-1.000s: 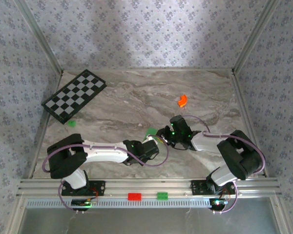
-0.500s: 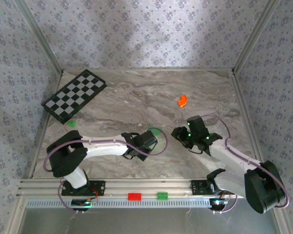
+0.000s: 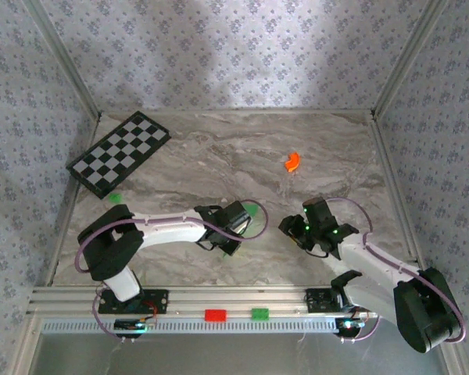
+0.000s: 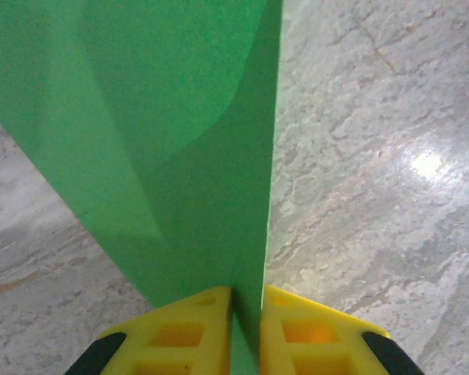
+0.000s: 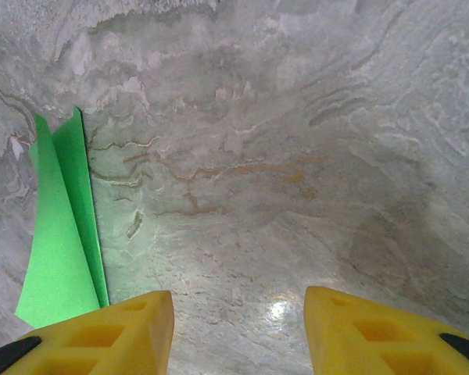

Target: Fold a paper plane with a square sheet of paper (pick it up from the middle)

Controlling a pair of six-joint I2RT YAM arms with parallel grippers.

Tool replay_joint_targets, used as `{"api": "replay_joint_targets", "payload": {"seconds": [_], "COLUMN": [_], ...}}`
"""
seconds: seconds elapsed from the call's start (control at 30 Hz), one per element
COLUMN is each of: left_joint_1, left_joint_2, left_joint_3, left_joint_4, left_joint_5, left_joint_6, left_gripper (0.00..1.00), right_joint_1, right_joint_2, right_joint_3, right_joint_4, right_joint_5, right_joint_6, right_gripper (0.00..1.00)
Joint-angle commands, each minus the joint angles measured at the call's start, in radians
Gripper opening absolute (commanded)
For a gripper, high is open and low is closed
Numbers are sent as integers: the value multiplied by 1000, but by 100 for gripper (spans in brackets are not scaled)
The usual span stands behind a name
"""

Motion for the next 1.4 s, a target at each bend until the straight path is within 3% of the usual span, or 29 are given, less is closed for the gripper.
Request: {"api": "replay_joint_targets", "payload": {"seconds": [0.0, 0.3, 0.47, 0.63, 0.7, 0.9, 1.03, 1.17, 1.37], "left_joint_1": [6, 20, 47, 102, 125, 175, 216, 265, 294], "left_joint_2": [12, 41, 47, 50, 59, 75, 99, 130, 161], "left_joint_3": [29, 13, -17, -49, -57, -108, -113, -136, -158], "left_joint_4": [-21, 11, 50, 111, 146, 274, 299, 349, 423], "left_joint_5": [25, 75, 134, 300, 375, 526, 615, 717, 789], "left_joint_6": [16, 6, -16, -9, -5, -6, -26, -64, -96], "left_gripper": [12, 3, 3, 1, 0, 0, 0, 0, 0], "right_joint_1": [6, 27, 42, 98, 145, 306, 304, 277, 253], "right_joint_2": [-3, 26, 37, 29, 24, 67, 132, 199, 322], "right_joint_3": [-12, -20, -29, -45, -43, 8, 16, -23, 17], "right_joint_4": [18, 58, 76, 206, 262, 341, 390, 594, 640], "right_joint_5": [-9, -12, -7, 8, 43, 166, 127, -7, -71], "right_joint_6": [22, 33, 40, -9, -74, -267, -255, -216, -188], "right_gripper": [49, 49, 49, 42, 34, 20, 15, 14, 11]}}
